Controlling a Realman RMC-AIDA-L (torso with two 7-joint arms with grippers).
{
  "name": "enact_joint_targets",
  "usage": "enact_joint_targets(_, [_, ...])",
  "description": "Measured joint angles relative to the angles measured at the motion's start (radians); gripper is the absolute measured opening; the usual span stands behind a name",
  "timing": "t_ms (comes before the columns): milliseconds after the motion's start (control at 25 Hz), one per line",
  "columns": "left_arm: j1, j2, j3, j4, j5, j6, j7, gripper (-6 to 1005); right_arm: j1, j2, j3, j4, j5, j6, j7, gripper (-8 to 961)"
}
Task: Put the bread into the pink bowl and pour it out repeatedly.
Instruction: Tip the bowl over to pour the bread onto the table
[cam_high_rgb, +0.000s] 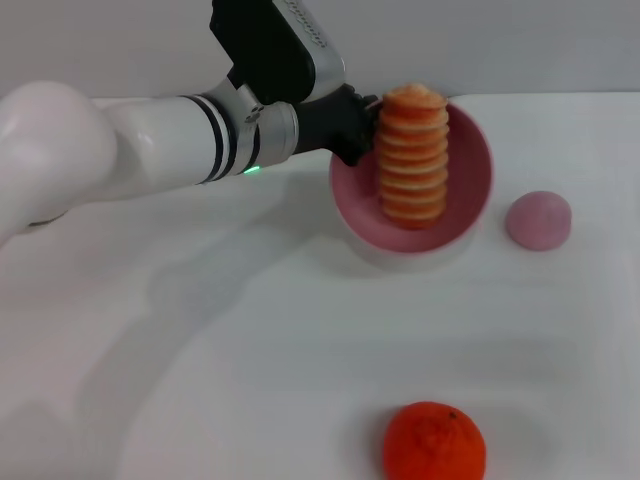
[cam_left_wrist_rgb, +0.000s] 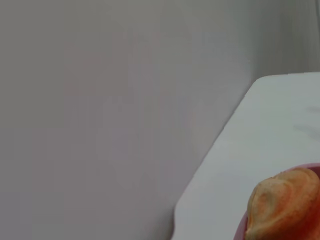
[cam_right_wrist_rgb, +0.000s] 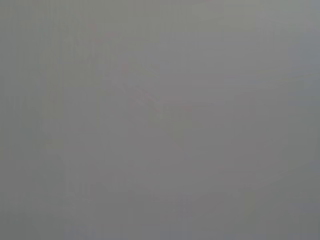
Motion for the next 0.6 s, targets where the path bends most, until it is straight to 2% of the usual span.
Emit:
enact_joint_targets(120, [0.003, 0.0, 0.026, 0.0, 0.023, -0.081, 0.063, 44, -0.001, 0.001, -0.009, 0.0, 0.0, 0.0, 0.0, 592])
enact_joint_targets(240, [0.006, 0.0, 0.036, 0.003, 0.032, -0.104, 0.068, 44, -0.003, 0.001, -0.012, 0.001, 0.001, -0.001, 0.0, 592])
enact_joint_targets(280, [0.037, 0.0, 0.098, 0.035, 0.054, -0.231, 0.07, 43, -0.004, 0.001, -0.012, 0.001, 0.001, -0.001, 0.0, 592])
enact_joint_targets(360, [0.052, 0.0, 0.117, 0.048, 0.057, -0.266, 0.07, 43, -0.005, 0.002, -0.012, 0.001, 0.001, -0.002, 0.0, 592])
enact_joint_targets(480, [0.103, 0.002, 0.189, 0.107, 0.063, -0.378, 0.089, 43, -0.006, 0.002, -0.012, 0.001, 0.002, -0.002, 0.0, 592])
enact_joint_targets(520, [0.137, 0.001, 0.234, 0.138, 0.063, -0.452, 0.115, 43, -0.006, 0.002, -0.012, 0.001, 0.003, -0.003, 0.0, 592])
enact_joint_targets(600, [0.159, 0.001, 0.271, 0.155, 0.063, -0.507, 0.128, 43, -0.007, 0.003, -0.014, 0.001, 0.003, -0.003, 0.0, 592])
